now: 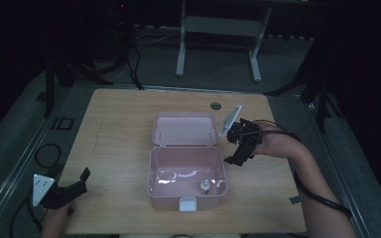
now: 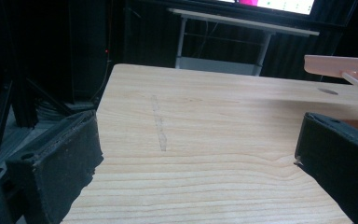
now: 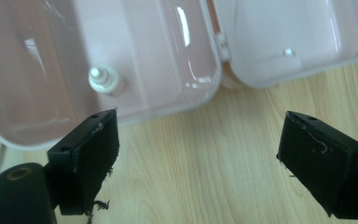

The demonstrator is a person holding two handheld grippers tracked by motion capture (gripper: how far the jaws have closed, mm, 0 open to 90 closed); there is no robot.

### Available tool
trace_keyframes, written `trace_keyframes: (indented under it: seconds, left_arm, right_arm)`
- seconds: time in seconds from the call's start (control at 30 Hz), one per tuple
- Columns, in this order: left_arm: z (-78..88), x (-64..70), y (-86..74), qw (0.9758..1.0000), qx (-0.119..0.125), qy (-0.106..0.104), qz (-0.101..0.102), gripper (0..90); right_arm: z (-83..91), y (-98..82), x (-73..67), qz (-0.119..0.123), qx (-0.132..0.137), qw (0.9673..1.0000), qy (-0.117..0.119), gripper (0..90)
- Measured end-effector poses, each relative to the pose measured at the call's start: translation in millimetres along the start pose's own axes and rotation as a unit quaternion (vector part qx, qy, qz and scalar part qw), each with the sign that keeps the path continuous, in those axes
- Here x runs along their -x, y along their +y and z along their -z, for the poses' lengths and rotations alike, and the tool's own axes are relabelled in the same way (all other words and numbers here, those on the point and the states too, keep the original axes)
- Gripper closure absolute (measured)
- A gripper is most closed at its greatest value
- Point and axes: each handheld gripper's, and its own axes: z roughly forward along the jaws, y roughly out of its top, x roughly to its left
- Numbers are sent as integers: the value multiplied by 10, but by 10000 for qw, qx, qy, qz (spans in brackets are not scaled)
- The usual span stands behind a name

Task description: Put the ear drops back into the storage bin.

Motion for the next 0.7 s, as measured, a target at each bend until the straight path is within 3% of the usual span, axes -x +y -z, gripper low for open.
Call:
trace_keyframes:
  seconds: [0.2,0.43,0.53,0.7]
  left_arm:
    - [1,-1,0,10000,1,-5,9,4]
    - [2,-2,-1,10000,8,-6,16,4]
    - [2,-3,-1,10000,6,-9,18,4]
    - [2,-1,-1,10000,10,0,14,4]
  right_arm:
    - [-98,-250,40,-211,156,9996,-108,112]
    - [-374,-574,74,-516,184,9980,-317,128]
    - [-496,-711,93,-736,438,9959,-295,129]
    - [-740,-910,82,-1056,587,9916,-461,130]
